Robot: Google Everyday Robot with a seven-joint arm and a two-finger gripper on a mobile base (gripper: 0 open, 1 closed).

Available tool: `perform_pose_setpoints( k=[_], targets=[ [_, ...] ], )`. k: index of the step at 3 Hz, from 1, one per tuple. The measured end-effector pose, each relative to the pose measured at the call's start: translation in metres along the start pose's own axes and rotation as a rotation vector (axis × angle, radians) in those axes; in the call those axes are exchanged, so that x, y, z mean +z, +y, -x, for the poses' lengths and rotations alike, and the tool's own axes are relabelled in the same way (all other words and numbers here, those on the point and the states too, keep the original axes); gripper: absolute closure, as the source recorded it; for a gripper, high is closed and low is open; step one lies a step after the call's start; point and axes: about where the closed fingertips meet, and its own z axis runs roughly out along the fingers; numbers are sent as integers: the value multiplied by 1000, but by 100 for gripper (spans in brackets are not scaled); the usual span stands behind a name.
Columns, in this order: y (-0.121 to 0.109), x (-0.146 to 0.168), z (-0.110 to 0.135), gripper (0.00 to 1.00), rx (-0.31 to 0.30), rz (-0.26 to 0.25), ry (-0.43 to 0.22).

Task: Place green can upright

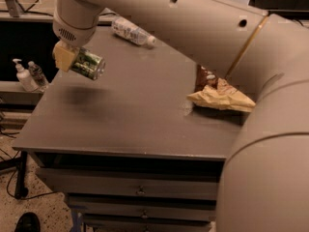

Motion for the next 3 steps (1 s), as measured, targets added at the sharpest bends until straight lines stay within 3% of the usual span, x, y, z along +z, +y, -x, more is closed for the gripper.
perform_pose_setpoints(
  k=[3],
  targets=[
    [-33,-47,15,100,40,28,-439]
  ],
)
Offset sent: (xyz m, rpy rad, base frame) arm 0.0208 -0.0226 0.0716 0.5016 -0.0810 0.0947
